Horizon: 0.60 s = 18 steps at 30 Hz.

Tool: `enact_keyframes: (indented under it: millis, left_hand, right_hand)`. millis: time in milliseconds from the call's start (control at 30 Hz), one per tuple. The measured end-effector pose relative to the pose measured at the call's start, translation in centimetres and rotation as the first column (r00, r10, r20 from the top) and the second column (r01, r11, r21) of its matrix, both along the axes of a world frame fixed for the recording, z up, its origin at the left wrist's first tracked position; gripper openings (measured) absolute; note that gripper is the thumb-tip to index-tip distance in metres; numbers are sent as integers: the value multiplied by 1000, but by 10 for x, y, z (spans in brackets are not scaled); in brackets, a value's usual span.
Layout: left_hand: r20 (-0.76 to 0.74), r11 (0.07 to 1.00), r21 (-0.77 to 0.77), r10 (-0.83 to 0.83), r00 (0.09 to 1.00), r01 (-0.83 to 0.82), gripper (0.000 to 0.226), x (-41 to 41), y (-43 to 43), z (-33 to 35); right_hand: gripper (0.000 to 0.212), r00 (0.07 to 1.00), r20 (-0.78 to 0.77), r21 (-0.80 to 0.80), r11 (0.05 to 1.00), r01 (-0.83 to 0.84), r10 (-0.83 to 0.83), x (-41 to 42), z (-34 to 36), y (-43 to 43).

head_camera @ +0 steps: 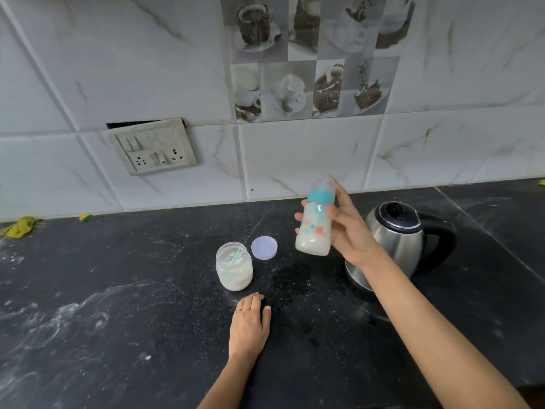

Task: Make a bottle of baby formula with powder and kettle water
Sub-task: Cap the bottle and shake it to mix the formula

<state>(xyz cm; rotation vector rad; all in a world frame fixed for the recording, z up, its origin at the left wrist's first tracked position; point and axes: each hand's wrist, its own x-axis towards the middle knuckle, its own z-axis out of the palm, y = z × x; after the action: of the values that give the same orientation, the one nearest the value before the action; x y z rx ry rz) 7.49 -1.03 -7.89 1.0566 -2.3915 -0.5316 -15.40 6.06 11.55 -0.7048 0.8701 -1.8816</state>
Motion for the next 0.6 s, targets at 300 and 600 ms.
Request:
enact_keyframes:
  millis: [300,600]
  left_hand:
    - [2,1000,-16,-7,1000,7,26,0,0,1]
    - [4,1000,-16,-11,1000,11,25,0,0,-1]
  right_hand:
    - [100,1000,8,-12,1000,23,-23,10,7,0]
    - [102,995,51,-11,996,90,-89,12,11,-1]
